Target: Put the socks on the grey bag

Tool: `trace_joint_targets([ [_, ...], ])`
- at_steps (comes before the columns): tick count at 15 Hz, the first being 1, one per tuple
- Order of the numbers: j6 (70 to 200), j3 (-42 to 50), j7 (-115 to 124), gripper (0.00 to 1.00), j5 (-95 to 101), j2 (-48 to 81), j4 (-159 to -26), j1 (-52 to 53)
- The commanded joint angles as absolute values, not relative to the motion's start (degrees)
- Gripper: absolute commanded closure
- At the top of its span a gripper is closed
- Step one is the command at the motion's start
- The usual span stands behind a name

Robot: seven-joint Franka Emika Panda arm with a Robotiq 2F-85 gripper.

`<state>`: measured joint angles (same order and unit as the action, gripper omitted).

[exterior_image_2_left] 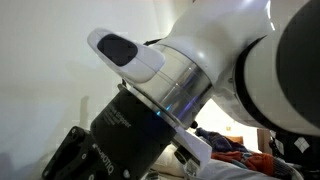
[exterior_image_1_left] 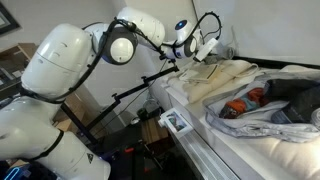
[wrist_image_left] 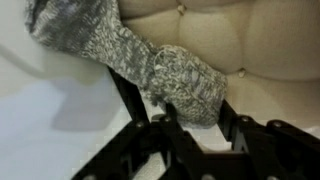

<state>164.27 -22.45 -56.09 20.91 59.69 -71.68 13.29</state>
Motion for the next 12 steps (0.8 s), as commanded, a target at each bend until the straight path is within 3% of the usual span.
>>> trace_joint_targets([
  [1, 161.86, -21.26, -58.20, 0.86, 19.62, 60.34, -69.08, 14.89],
  [3, 161.61, -21.44, -58.39, 0.98, 19.49, 60.27, -68.94, 14.99],
  [4, 161.65, -22.11, -58.68, 0.99, 19.20, 60.21, -69.16, 14.73],
  [12, 168.39, -24.02, -55.71, 0.96, 25.21, 53.61, -77.46, 15.84],
])
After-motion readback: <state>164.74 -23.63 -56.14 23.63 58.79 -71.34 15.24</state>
